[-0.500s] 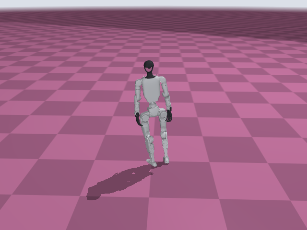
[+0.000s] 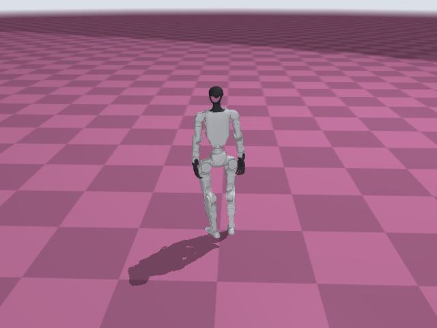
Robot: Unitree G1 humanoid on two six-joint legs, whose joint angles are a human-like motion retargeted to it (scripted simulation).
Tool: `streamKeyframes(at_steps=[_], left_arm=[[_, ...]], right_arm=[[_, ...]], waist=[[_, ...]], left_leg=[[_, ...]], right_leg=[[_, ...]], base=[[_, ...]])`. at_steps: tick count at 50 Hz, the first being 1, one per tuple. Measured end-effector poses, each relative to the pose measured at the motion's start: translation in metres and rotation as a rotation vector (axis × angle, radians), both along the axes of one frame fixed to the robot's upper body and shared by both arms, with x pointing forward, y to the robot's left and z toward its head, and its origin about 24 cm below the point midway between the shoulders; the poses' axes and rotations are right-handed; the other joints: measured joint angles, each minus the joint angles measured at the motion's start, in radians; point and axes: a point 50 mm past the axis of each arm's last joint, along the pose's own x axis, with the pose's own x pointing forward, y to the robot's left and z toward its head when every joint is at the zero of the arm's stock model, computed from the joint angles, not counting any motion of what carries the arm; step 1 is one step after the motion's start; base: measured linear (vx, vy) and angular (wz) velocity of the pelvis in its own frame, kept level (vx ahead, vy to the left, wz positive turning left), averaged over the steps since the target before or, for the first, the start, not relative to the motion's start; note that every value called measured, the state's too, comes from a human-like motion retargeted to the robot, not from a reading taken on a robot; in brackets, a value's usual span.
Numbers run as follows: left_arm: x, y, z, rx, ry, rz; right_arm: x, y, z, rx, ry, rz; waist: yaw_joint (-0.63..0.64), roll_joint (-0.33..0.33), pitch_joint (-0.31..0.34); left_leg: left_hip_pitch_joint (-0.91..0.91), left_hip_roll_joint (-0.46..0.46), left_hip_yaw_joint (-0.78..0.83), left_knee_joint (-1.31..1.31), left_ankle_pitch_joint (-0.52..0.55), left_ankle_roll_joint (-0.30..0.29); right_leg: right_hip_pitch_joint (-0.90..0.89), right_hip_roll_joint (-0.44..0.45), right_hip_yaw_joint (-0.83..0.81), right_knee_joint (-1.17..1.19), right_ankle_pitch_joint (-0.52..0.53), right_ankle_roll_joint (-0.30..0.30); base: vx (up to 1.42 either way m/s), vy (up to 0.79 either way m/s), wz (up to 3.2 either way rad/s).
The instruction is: In place motions
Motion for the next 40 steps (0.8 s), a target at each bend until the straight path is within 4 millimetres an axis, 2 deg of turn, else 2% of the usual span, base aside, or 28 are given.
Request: streamKeyframes(at_steps=[22,40], left_arm=[[-0.004,-0.005,0.000,-0.022,0.021,-0.012],[-0.007,-0.005,0.000,-0.021,0.032,-0.012]], right_arm=[[-0.014,-0.003,0.001,-0.018,0.056,-0.011],[-0.012,0.002,0.000,0.003,0.058,-0.007]], waist=[[-0.005,0.017,-0.014],[-0.007,0.023,-0.019]], left_leg=[[0.002,0.016,0.006,0.002,0.003,-0.013],[-0.002,0.016,-0.001,0.002,0.004,-0.012]], right_leg=[[-0.003,0.016,0.007,0.000,-0.005,-0.013],[-0.008,0.015,0.004,0.004,-0.007,-0.014]], base=[[0.00,0.00,0.00],[0.00,0.00,0.00]])
